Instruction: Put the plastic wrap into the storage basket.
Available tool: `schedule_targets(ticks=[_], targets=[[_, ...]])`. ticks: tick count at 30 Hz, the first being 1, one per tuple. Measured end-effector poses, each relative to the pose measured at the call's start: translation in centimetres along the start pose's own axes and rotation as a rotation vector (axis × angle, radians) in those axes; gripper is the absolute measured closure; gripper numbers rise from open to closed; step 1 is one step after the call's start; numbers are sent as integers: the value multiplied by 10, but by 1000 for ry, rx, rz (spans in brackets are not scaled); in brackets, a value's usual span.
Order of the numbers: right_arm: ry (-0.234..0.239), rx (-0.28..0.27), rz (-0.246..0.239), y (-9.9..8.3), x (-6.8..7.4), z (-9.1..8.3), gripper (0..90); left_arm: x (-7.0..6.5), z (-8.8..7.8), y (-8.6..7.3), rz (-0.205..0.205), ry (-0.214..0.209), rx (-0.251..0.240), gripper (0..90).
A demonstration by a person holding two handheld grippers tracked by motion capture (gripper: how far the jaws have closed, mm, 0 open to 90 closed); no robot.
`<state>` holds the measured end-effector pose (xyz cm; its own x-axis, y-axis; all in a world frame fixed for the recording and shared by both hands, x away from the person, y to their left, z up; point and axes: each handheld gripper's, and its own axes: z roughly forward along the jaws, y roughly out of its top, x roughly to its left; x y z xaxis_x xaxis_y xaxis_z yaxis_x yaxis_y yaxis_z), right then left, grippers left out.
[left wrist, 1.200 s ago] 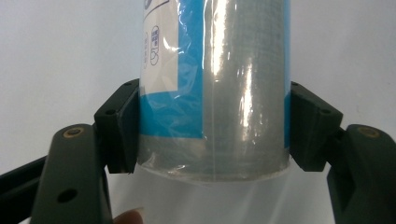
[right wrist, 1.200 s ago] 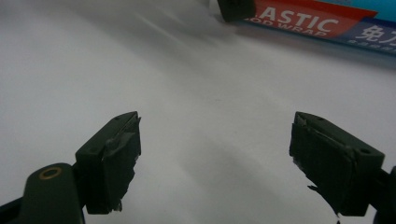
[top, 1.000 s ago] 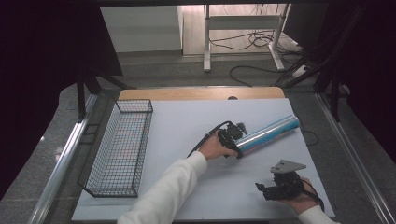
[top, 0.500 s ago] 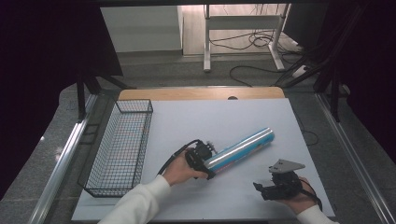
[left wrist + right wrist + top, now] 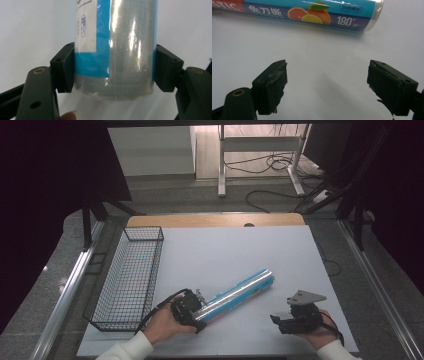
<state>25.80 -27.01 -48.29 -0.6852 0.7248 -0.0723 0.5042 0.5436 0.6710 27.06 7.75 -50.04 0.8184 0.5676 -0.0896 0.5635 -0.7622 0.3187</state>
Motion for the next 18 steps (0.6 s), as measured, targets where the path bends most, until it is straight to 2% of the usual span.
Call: schedule_targets(ticks=[4,6,7,9,13,18], targets=[[-2,1,-1,0,1,0,169,-1,0,0,8,7,-12,304],[-3,3,-1,0,1,1,169,0,-1,4,3,-19,-6,235],[-2,4,-1,0,1,1,169,-1,-1,6,4,-20,-9,188],[-4,3,-1,0,0,1,169,-2,-3,14,11,-6,-19,162],[-7,0,3,0,0,-1,169,-3,-3,37,22,-11,-33,134],[-8,2,3,-1,-2,0,169,-2,2,76,40,-31,-38,132]])
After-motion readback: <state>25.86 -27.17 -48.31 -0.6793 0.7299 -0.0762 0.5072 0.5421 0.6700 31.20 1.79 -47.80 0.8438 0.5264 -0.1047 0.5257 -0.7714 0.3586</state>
